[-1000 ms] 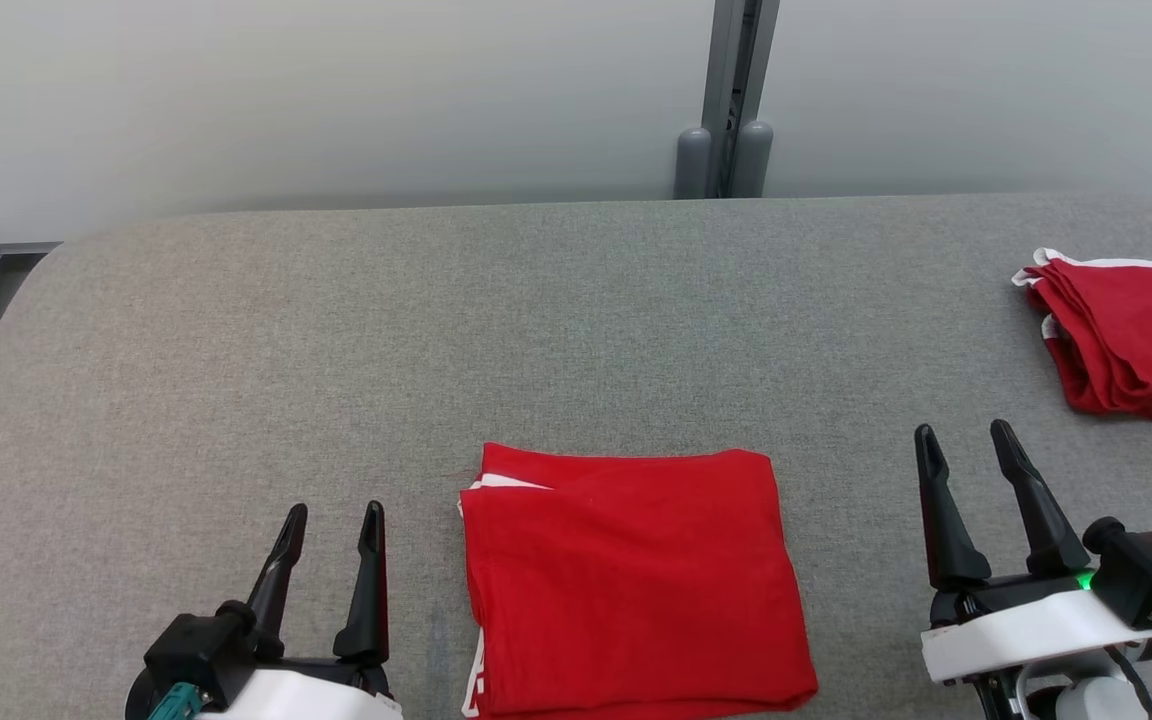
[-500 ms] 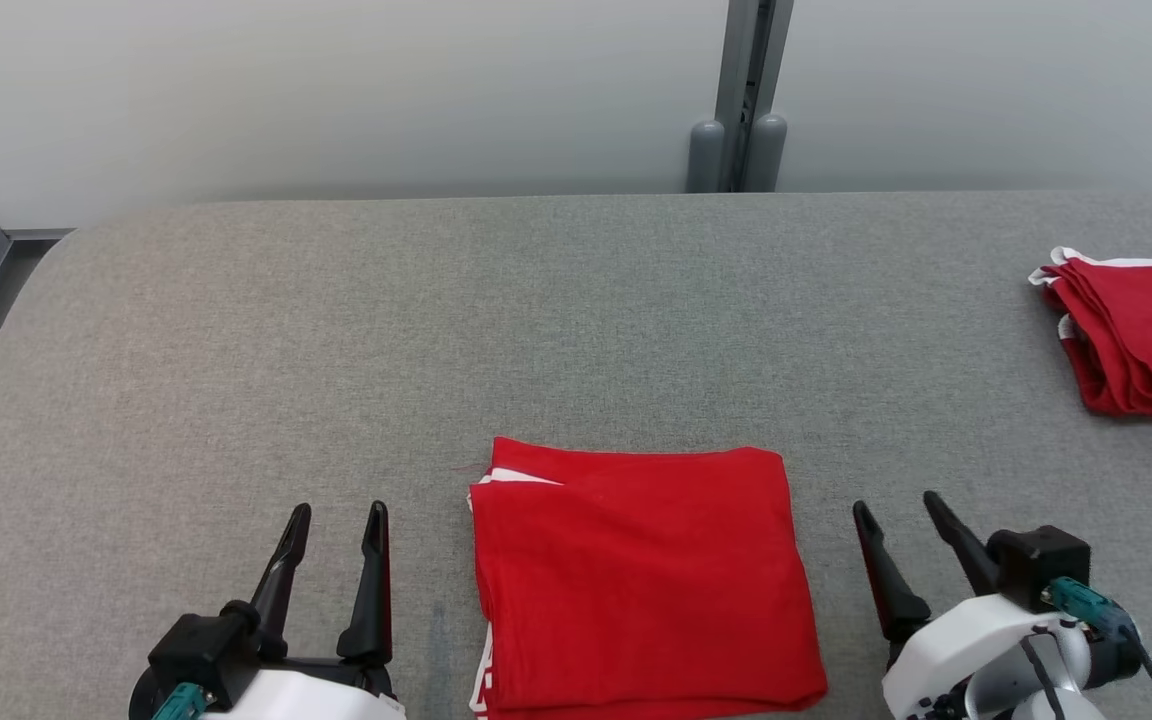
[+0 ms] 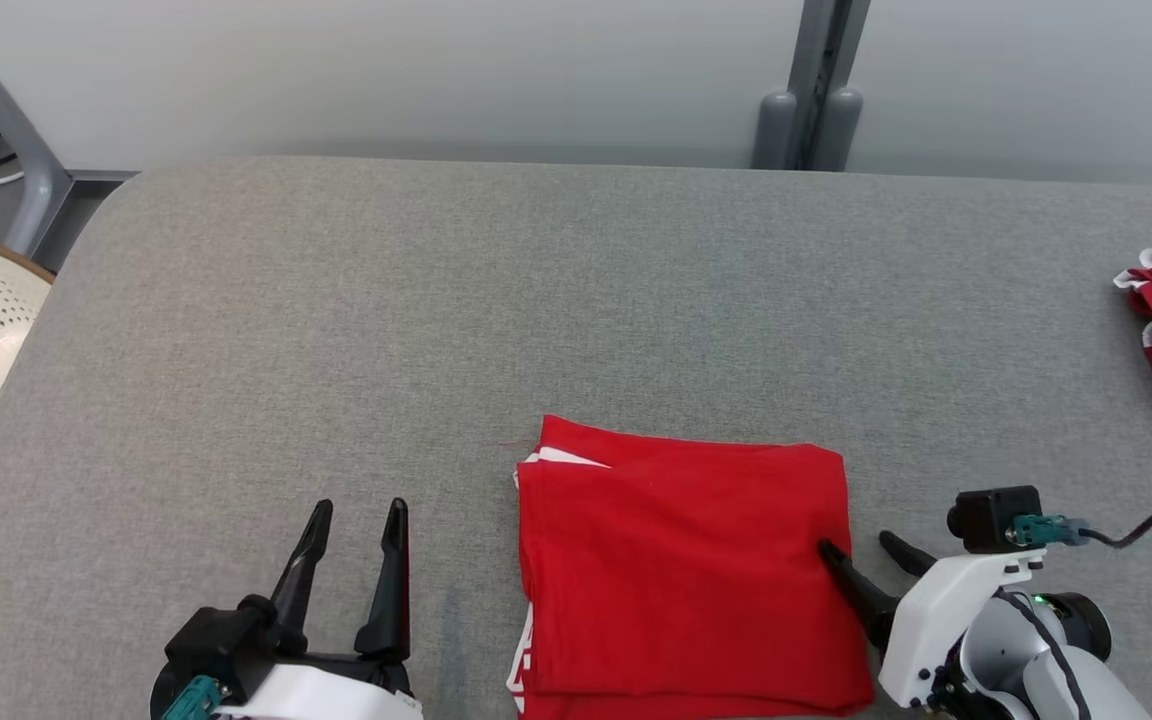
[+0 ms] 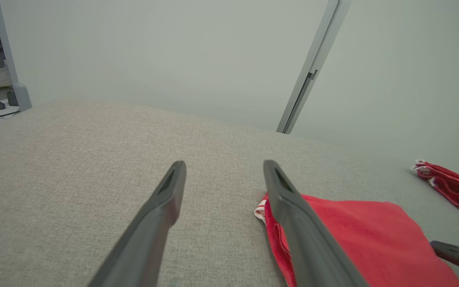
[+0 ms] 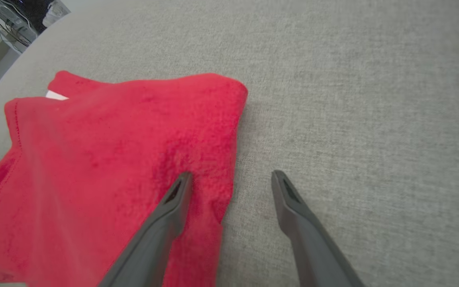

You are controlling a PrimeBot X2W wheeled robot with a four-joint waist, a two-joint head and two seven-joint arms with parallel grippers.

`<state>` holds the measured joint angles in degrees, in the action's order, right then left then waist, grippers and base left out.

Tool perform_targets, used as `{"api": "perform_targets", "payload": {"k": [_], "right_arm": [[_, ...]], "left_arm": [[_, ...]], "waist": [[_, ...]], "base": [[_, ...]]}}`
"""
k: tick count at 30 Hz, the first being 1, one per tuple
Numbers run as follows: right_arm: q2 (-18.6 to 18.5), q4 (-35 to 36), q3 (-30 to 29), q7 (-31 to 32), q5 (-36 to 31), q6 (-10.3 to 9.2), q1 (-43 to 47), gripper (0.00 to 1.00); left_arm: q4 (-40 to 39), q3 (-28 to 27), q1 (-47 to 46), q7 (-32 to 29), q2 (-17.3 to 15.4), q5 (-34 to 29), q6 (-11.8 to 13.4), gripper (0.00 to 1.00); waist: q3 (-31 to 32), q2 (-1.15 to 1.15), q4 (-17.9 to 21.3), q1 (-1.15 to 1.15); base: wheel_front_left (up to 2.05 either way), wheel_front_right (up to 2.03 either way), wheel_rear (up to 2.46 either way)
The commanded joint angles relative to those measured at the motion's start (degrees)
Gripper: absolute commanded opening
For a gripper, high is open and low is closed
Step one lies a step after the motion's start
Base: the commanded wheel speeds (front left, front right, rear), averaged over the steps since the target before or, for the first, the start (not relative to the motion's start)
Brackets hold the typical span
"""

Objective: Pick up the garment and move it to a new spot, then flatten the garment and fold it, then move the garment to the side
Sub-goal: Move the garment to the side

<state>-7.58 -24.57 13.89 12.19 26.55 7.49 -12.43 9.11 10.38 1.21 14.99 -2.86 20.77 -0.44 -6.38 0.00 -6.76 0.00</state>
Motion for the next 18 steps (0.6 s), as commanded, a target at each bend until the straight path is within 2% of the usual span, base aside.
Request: {"api": "perform_targets", "payload": {"k": [1,8,9,10,11,13,14,18], "right_arm": [[-1.28,-0.38,0.78,1.64,1.07,0.01,-0.74,1.00],[-4.57,0.29,5.17,6.59,5.69,0.01,-1.33,1.00],[-4.90,0.44,5.60,6.79,6.11,0.01,-1.51,0.82],[-5.12,0.54,6.26,7.24,6.77,0.01,-1.80,0.42],[-5.18,0.51,6.52,7.29,6.92,0.01,-1.99,0.37],[-5.27,0.24,6.93,7.21,7.33,0.01,-2.51,0.07],[-5.27,0.07,7.10,6.85,7.31,0.01,-2.87,0.00],[-5.76,-0.09,6.98,5.46,7.62,0.00,-4.85,0.00]], "left_arm": [[0.05,0.28,-0.95,0.26,-0.14,0.48,0.15,1.00],[-0.09,0.92,-0.86,0.26,-0.14,1.43,0.76,1.00],[-0.08,0.97,-0.85,0.26,-0.14,1.49,0.83,1.00],[-0.11,0.95,-0.79,0.26,-0.15,1.63,0.96,1.00],[-0.17,0.95,-0.76,0.26,-0.14,1.67,0.99,1.00],[-0.32,1.00,-0.69,0.26,-0.13,1.59,1.08,1.00],[-0.43,0.99,-0.67,0.26,-0.13,1.55,1.02,1.00],[-0.91,0.76,-0.86,0.26,-0.14,1.02,0.68,1.00]], "waist": [[-0.53,0.00,-1.00,0.00],[-0.94,0.00,-2.48,0.00],[-0.94,0.00,-2.54,0.00],[-0.91,0.00,-2.53,0.00],[-0.91,0.00,-2.47,0.00],[-0.95,0.00,-2.23,0.00],[-1.00,0.00,-2.03,0.00],[-1.47,0.00,-0.58,0.00]], "base": [[0.00,0.00,0.00],[0.00,0.00,0.00],[0.00,0.00,0.00],[0.00,0.00,0.00],[0.00,0.00,0.00],[0.00,0.00,0.00],[0.00,0.00,0.00],[0.00,0.00,0.00]]}}
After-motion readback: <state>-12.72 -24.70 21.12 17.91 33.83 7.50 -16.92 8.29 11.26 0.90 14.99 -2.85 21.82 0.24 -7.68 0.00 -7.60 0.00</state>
